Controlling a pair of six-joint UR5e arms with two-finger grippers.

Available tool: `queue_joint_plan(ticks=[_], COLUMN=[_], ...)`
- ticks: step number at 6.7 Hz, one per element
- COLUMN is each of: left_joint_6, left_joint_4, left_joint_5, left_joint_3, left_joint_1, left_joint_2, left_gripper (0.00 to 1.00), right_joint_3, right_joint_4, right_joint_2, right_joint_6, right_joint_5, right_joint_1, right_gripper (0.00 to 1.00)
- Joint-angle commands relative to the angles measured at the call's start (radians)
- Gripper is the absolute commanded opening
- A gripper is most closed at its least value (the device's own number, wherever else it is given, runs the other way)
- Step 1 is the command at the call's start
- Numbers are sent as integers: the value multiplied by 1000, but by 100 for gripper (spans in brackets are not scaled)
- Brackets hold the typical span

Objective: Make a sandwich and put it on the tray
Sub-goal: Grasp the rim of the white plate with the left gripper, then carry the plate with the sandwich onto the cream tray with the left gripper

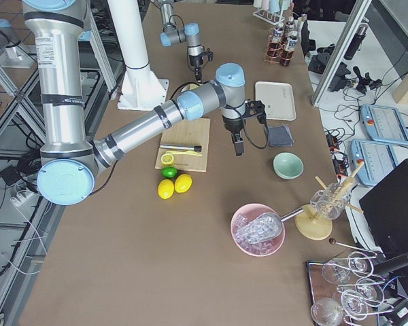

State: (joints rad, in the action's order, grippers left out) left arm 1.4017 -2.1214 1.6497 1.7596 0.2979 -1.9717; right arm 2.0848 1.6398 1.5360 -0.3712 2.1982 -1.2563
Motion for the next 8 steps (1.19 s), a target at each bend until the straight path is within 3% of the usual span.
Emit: queue_joint_plan(ticks=[1, 3, 6, 8], left_joint_6=[-1, -22, -96, -177], left_joint_4=[-2, -6, 3, 1], left_joint_5=[7, 45, 189, 238], left_joint_3=[4, 9, -11, -185], left_joint_1=[10, 65, 246, 364], left_joint_2=[-1, -2, -31, -173], left_gripper=[0, 0, 0, 0], right_joint_3=[1, -12, -31, -148], right_joint_4=[-2, -2, 15, 15], right_joint_2=[15, 73, 121, 122], right_joint_6=[2, 11, 43, 272], right_joint_5=[-5, -12, 21, 20], right_joint_1=[-2, -14, -95, -182], right_gripper=[100, 100, 100, 100])
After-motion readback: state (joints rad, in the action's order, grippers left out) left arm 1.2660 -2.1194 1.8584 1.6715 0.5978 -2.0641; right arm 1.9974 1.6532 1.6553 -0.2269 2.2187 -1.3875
